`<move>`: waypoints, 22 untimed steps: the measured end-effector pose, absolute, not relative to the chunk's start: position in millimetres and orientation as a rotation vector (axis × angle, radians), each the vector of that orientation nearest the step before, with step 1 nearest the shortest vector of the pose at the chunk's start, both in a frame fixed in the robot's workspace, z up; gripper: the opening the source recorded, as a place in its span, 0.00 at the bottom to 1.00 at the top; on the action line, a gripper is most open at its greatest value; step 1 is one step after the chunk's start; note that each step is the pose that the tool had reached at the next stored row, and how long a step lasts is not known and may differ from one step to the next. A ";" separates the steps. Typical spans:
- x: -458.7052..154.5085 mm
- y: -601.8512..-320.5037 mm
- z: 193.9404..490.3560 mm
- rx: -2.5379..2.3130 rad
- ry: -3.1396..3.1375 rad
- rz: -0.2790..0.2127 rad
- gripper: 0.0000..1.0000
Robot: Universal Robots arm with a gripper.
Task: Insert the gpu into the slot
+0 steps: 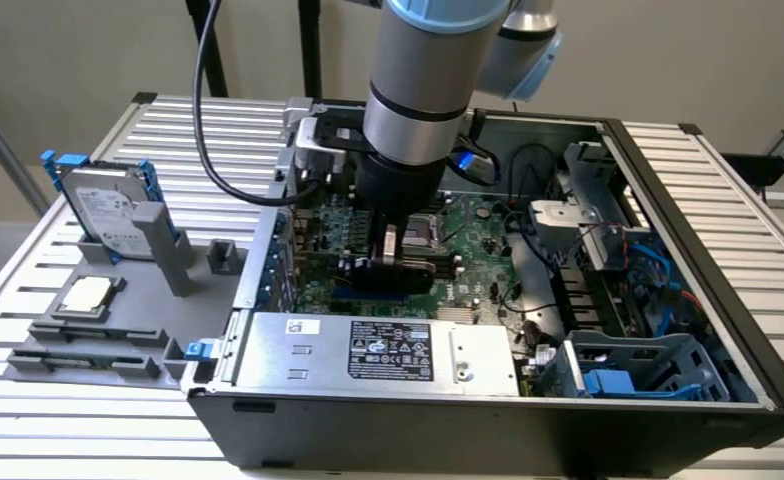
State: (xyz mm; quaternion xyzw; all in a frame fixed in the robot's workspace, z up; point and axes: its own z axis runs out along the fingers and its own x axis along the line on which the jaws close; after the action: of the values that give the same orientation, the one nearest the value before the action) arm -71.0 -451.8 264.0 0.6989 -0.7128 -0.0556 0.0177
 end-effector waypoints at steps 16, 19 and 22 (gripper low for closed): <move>-71.0 -450.5 262.0 2.164 -2.208 -0.168 0.26; -71.0 -449.9 261.4 2.164 -2.209 -0.168 0.26; -71.0 -449.8 260.9 2.164 -2.208 -0.168 0.26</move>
State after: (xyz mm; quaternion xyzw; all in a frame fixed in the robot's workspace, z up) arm -71.0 -449.8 260.9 0.6987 -0.7130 -0.0542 0.0227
